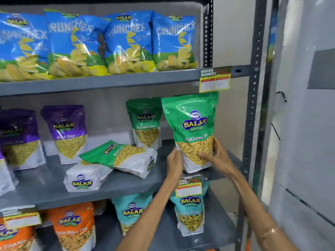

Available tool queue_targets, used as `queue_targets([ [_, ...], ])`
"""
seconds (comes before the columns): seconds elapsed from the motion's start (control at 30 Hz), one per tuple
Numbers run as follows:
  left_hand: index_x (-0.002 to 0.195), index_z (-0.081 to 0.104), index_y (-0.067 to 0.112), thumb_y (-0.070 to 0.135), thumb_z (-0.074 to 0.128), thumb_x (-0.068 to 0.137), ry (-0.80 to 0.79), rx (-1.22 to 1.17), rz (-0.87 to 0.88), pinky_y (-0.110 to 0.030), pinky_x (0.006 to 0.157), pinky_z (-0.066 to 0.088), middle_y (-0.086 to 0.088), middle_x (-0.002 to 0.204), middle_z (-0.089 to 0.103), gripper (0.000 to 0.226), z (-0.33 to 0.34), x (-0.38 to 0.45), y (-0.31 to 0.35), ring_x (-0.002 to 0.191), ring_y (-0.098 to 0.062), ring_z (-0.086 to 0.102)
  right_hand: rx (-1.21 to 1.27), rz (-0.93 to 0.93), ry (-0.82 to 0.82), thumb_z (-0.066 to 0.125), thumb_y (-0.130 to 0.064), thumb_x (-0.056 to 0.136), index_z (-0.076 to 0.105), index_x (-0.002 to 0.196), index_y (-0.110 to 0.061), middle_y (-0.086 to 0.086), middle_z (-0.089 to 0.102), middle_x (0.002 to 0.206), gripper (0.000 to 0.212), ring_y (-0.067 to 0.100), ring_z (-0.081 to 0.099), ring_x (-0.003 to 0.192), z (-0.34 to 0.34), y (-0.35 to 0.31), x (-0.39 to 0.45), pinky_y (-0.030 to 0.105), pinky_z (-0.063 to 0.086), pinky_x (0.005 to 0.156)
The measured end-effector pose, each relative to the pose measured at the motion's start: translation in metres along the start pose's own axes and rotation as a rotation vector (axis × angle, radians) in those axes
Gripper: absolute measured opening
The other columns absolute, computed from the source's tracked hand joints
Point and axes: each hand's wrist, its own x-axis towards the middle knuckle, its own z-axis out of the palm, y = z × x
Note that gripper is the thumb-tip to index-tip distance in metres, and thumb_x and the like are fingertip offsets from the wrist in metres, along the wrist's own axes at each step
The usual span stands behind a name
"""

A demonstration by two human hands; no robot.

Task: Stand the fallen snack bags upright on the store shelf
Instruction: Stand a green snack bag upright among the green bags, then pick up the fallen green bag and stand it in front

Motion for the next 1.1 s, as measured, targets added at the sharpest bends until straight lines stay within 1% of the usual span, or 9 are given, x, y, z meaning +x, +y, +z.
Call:
queue_targets([
  [0.13, 0.103, 0.071, 0.023, -0.003, 0.039, 0.102, -0.045, -0.042, 0.004, -0.017, 0.082, 0.052, 0.011, 0.097, 0.072, 0.041, 0.033, 0.039, -0.027, 0.092, -0.007, 0.066, 0.09, 0.057, 0.01, 0.086, -0.021, 0.073, 0.04, 0.145, -0.022, 0.003, 0.061, 0.141, 0.086, 0.022, 0.059, 0.131, -0.02, 0.03, 0.028, 0.047, 0.049, 0.11],
  [0.3, 0.132, 0.062, 0.011, 0.0, 0.041, 0.105, -0.051, -0.083, -0.043, -0.006, 0.079, 0.052, 0.002, 0.118, 0.066, 0.036, 0.052, 0.067, -0.036, 0.107, -0.011, 0.062, 0.085, 0.071, 0.022, 0.08, -0.019, 0.083, 0.035, 0.146, -0.033, -0.016, 0.058, 0.132, 0.079, -0.001, 0.056, 0.121, -0.026, 0.046, 0.048, 0.039, 0.046, 0.11],
  [0.43, 0.104, 0.068, 0.028, 0.006, 0.044, 0.105, -0.051, -0.055, -0.036, -0.033, 0.095, 0.05, -0.004, 0.112, 0.068, 0.033, 0.055, 0.077, -0.048, 0.108, -0.02, 0.062, 0.024, 0.089, 0.039, 0.079, -0.021, 0.086, 0.03, 0.153, -0.029, -0.005, 0.054, 0.142, 0.084, 0.016, 0.054, 0.132, -0.024, 0.05, 0.049, 0.04, 0.044, 0.113],
  [0.57, 0.145, 0.052, 0.011, -0.002, 0.048, 0.097, -0.055, -0.041, -0.008, -0.043, 0.116, 0.044, -0.007, 0.147, 0.057, 0.05, 0.049, 0.064, -0.04, 0.135, -0.022, 0.055, -0.143, 0.098, 0.245, 0.082, -0.027, 0.083, 0.026, 0.156, -0.009, 0.008, 0.041, 0.155, 0.093, 0.025, 0.042, 0.143, -0.009, 0.036, 0.023, 0.031, 0.034, 0.109],
  [0.7, 0.136, 0.057, 0.012, -0.007, 0.051, 0.098, 0.088, -0.114, 0.139, -0.03, 0.105, 0.053, -0.006, 0.127, 0.069, 0.043, 0.018, 0.009, -0.013, 0.122, -0.02, 0.065, -0.207, -0.159, 0.506, 0.068, -0.02, 0.094, 0.055, 0.129, -0.013, 0.002, 0.054, 0.127, 0.038, 0.017, 0.056, 0.116, 0.039, 0.025, -0.029, 0.03, 0.045, 0.097],
  [0.8, 0.118, 0.067, 0.009, -0.008, 0.057, 0.095, 0.216, -0.205, 0.241, -0.032, 0.092, 0.06, -0.012, 0.112, 0.074, 0.03, -0.023, -0.023, 0.001, 0.104, -0.024, 0.073, -0.147, -0.243, 0.339, 0.065, -0.012, 0.095, 0.066, 0.099, -0.016, -0.002, 0.068, 0.099, 0.006, 0.013, 0.066, 0.091, 0.078, 0.014, -0.028, 0.027, 0.054, 0.081],
  [0.93, 0.096, 0.068, 0.016, -0.007, 0.053, 0.094, 0.61, -0.29, 0.187, -0.039, 0.074, 0.055, -0.011, 0.096, 0.071, 0.027, -0.091, -0.028, 0.014, 0.084, -0.026, 0.068, -0.19, -0.275, -0.011, 0.065, -0.015, 0.094, 0.068, 0.09, -0.018, -0.006, 0.073, 0.09, 0.006, 0.008, 0.069, 0.085, 0.129, -0.015, 0.007, 0.019, 0.052, 0.079],
  [1.03, 0.102, 0.062, 0.002, -0.001, 0.063, 0.088, 0.901, -0.324, 0.035, -0.034, 0.072, 0.048, -0.005, 0.082, 0.06, 0.014, -0.138, -0.011, 0.011, 0.077, -0.022, 0.056, -0.378, -0.406, -0.157, 0.056, -0.009, 0.096, 0.069, 0.097, -0.012, 0.004, 0.073, 0.098, 0.013, 0.022, 0.066, 0.093, 0.175, -0.032, 0.048, 0.035, 0.053, 0.086],
  [1.1, 0.106, 0.06, 0.002, 0.012, 0.075, 0.082, 0.91, -0.336, -0.196, -0.034, 0.074, 0.051, -0.004, 0.087, 0.058, 0.031, -0.156, 0.004, 0.004, 0.081, -0.021, 0.055, -0.476, -0.357, -0.234, 0.05, -0.008, 0.097, 0.069, 0.104, -0.01, 0.012, 0.071, 0.109, 0.02, 0.03, 0.064, 0.103, 0.205, -0.037, 0.081, 0.043, 0.053, 0.091],
])
